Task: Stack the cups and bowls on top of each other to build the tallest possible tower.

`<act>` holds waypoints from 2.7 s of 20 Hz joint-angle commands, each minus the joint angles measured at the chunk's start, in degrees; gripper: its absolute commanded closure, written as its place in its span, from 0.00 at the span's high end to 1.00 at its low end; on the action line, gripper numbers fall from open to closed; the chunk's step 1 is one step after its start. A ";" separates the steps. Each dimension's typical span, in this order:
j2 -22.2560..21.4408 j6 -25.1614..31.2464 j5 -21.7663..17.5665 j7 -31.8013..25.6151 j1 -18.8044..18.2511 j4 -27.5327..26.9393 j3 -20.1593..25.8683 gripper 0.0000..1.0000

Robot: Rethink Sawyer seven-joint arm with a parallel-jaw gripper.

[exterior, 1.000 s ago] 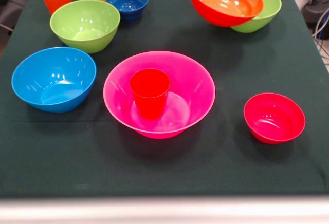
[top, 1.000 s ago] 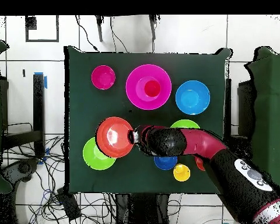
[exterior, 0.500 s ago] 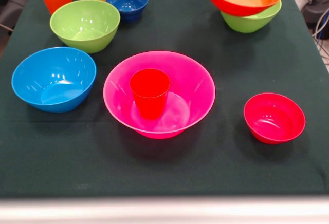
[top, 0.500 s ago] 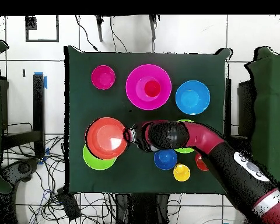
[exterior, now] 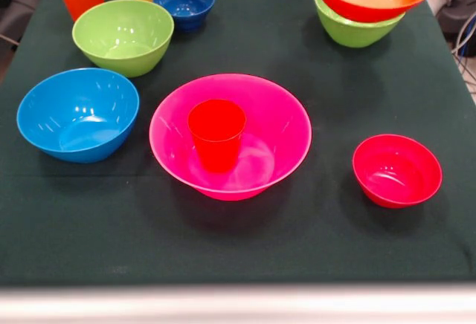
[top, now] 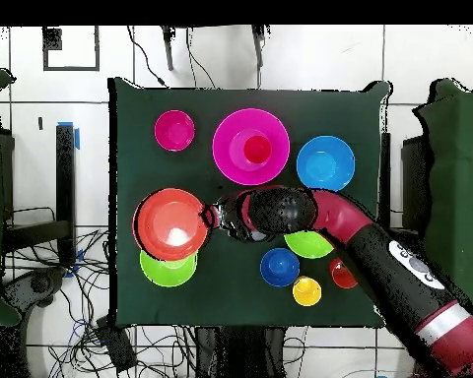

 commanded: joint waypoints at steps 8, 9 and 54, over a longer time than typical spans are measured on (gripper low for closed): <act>5.89 10.35 -2.29 -17.47 1.38 -14.16 4.47 0.00; 6.05 10.80 -2.43 -17.88 1.24 -14.54 4.80 0.00; 15.75 35.03 -7.81 -42.77 7.32 -48.59 3.01 0.00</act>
